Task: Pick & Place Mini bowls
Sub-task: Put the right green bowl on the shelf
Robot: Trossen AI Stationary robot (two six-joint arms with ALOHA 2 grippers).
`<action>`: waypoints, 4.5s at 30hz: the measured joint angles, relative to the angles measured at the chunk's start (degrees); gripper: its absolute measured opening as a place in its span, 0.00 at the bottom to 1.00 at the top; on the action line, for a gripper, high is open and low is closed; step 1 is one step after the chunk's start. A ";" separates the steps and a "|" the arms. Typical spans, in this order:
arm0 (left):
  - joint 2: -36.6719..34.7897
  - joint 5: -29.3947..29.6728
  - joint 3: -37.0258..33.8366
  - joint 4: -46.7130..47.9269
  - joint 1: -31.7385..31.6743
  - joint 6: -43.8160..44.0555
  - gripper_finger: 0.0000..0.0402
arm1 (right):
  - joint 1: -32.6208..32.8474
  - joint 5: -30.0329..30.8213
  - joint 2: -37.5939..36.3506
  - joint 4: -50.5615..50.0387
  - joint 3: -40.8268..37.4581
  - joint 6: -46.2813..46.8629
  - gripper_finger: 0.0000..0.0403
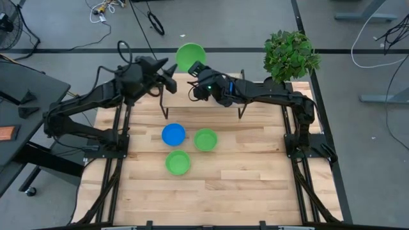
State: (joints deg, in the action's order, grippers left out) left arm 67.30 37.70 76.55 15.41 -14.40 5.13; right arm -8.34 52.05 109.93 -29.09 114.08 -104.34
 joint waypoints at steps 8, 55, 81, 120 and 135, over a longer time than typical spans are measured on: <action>0.34 -1.99 0.04 -0.05 -1.19 1.79 0.51 | 1.43 0.00 0.00 0.91 0.00 -0.88 0.00; 0.21 -1.19 0.04 -0.16 -1.96 -1.84 0.01 | 3.75 -4.95 -1.07 7.39 0.00 8.16 0.22; 0.34 -6.68 -0.04 5.33 -13.72 0.23 0.01 | 7.39 -0.34 -1.31 19.81 0.04 16.18 0.38; 0.32 -15.01 -0.04 15.10 -13.87 10.84 0.01 | 4.89 -31.32 -38.95 -19.80 0.04 85.91 0.01; 0.32 -15.94 -0.04 17.67 -13.87 14.12 0.01 | 4.92 -45.08 -48.94 -21.52 0.04 100.99 0.00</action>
State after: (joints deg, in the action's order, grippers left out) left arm 67.61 21.76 76.51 33.08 -28.27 19.24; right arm -3.42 6.97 60.99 -50.61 114.12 -3.35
